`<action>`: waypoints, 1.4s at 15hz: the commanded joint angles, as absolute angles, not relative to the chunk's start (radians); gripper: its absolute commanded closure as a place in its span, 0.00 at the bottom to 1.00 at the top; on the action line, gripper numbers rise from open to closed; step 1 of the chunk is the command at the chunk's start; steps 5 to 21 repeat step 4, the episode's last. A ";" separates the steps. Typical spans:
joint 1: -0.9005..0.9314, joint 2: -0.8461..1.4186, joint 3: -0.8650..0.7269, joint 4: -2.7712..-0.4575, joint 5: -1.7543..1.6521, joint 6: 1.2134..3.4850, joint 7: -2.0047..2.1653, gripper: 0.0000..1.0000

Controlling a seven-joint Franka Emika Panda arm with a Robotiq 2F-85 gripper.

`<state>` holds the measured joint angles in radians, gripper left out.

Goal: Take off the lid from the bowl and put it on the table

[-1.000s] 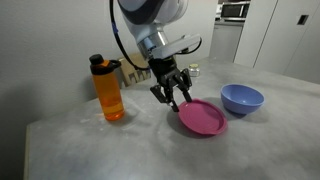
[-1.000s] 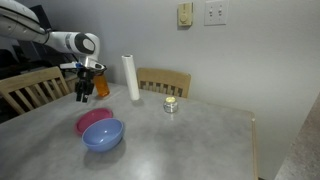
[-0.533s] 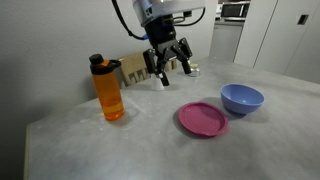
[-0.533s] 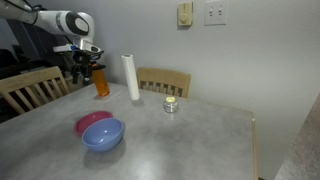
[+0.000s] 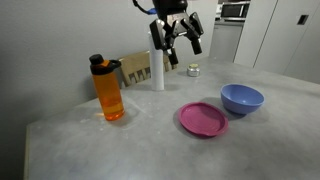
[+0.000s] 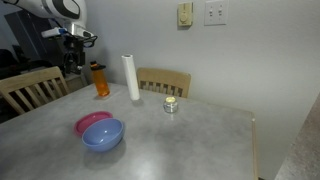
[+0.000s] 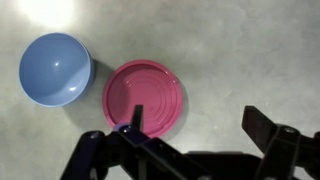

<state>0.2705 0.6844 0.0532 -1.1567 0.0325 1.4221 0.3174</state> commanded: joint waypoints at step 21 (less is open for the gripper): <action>0.251 0.637 0.059 -1.216 0.040 1.418 0.326 0.00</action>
